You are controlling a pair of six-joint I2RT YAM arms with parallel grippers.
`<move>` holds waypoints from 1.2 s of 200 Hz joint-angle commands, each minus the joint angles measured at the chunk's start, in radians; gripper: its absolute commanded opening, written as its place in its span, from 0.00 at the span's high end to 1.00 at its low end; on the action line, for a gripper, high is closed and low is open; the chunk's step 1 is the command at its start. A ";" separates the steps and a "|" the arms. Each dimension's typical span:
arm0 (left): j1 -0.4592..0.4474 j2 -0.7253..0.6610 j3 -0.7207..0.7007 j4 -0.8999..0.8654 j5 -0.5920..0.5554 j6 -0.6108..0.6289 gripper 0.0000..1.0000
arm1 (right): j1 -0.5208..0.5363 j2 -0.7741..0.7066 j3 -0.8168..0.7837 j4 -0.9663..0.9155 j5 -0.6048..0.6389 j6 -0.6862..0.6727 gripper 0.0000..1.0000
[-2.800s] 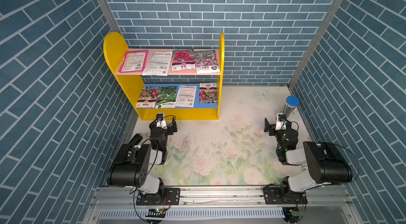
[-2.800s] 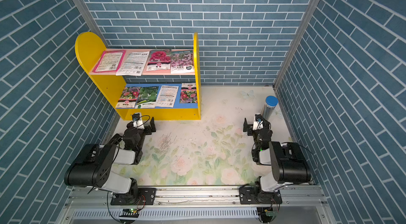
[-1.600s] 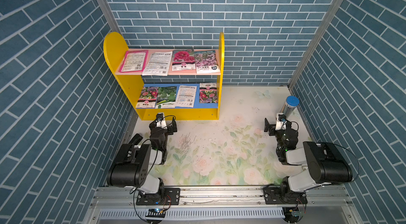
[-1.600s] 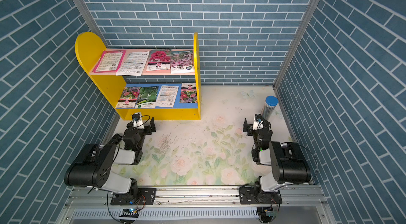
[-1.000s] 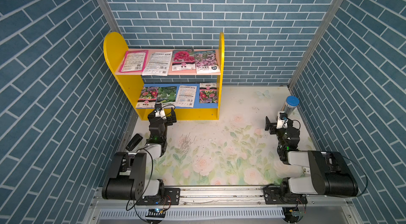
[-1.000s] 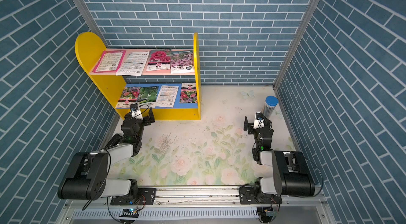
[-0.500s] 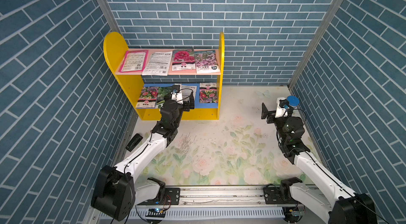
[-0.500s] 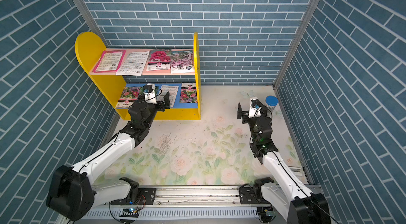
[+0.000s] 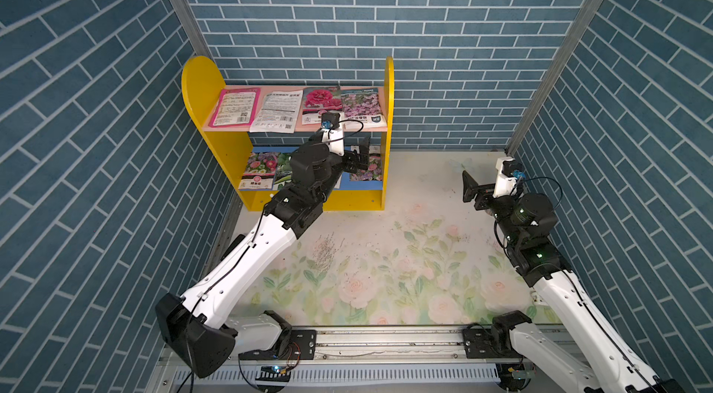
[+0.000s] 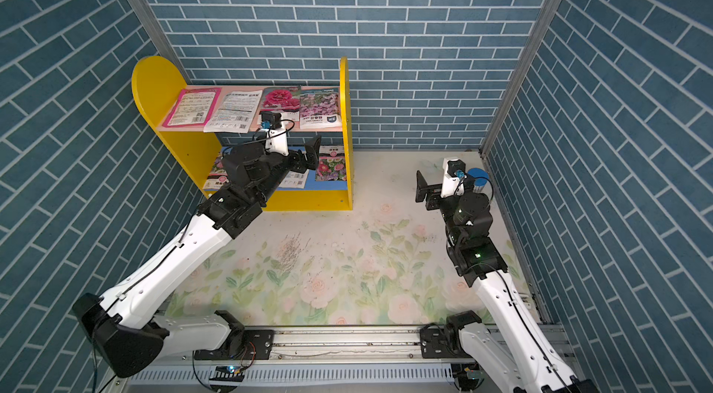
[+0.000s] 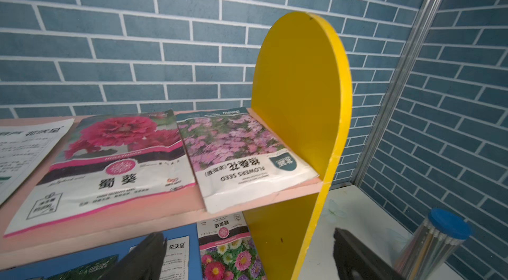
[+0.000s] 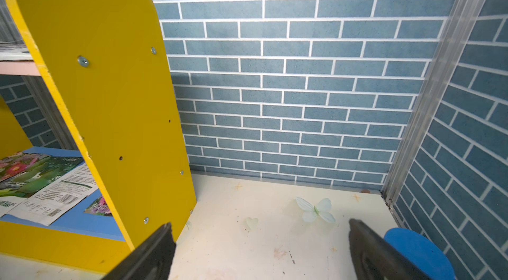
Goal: Take the seed bag off the shelf
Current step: Pick up the seed packet from the shelf.
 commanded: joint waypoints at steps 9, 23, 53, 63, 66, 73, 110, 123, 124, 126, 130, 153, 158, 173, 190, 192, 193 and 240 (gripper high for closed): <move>-0.018 0.071 0.152 -0.123 0.000 -0.039 0.00 | 0.012 -0.029 0.031 -0.082 -0.009 0.045 0.00; -0.020 0.111 0.214 -0.141 -0.009 -0.040 0.00 | 0.013 -0.036 0.039 -0.095 -0.009 0.049 0.00; -0.022 0.202 0.338 -0.168 -0.046 -0.044 0.00 | 0.018 -0.042 0.067 -0.121 -0.005 0.055 0.00; -0.022 0.239 0.381 -0.182 -0.071 -0.040 0.00 | 0.018 -0.043 0.076 -0.130 -0.005 0.056 0.00; -0.022 0.250 0.401 -0.188 -0.078 -0.040 0.00 | 0.019 -0.043 0.079 -0.132 -0.004 0.056 0.00; -0.022 0.278 0.439 -0.204 -0.092 -0.036 0.00 | 0.020 -0.042 0.084 -0.137 -0.002 0.056 0.00; -0.022 0.423 0.640 -0.303 -0.165 -0.032 0.00 | 0.022 -0.048 0.107 -0.164 0.009 0.056 0.00; -0.022 0.458 0.693 -0.322 -0.186 -0.030 0.00 | 0.023 -0.051 0.111 -0.171 0.013 0.056 0.00; -0.022 0.460 0.697 -0.324 -0.188 -0.030 0.00 | 0.023 -0.052 0.111 -0.171 0.013 0.056 0.00; -0.022 0.466 0.704 -0.328 -0.192 -0.030 0.00 | 0.023 -0.052 0.111 -0.173 0.014 0.056 0.00; -0.022 0.476 0.724 -0.338 -0.202 -0.031 0.00 | 0.023 -0.053 0.113 -0.176 0.014 0.056 0.00; -0.022 0.532 0.809 -0.383 -0.236 -0.030 0.00 | 0.024 -0.057 0.117 -0.188 0.022 0.054 0.00; -0.022 0.541 0.822 -0.392 -0.240 -0.030 0.00 | 0.024 -0.057 0.118 -0.191 0.022 0.053 0.00; -0.022 0.569 0.860 -0.418 -0.252 -0.032 0.00 | 0.024 -0.057 0.124 -0.203 0.025 0.050 0.00; -0.022 0.602 0.904 -0.459 -0.274 -0.036 0.00 | 0.023 -0.061 0.128 -0.215 0.030 0.049 0.00; -0.023 0.605 0.908 -0.463 -0.276 -0.037 0.00 | 0.024 -0.062 0.129 -0.216 0.031 0.049 0.00; -0.023 0.606 0.910 -0.465 -0.276 -0.037 0.00 | 0.023 -0.062 0.129 -0.215 0.031 0.049 0.00; -0.019 0.634 0.940 -0.521 -0.296 -0.054 0.00 | 0.023 -0.063 0.145 -0.238 0.035 0.046 0.00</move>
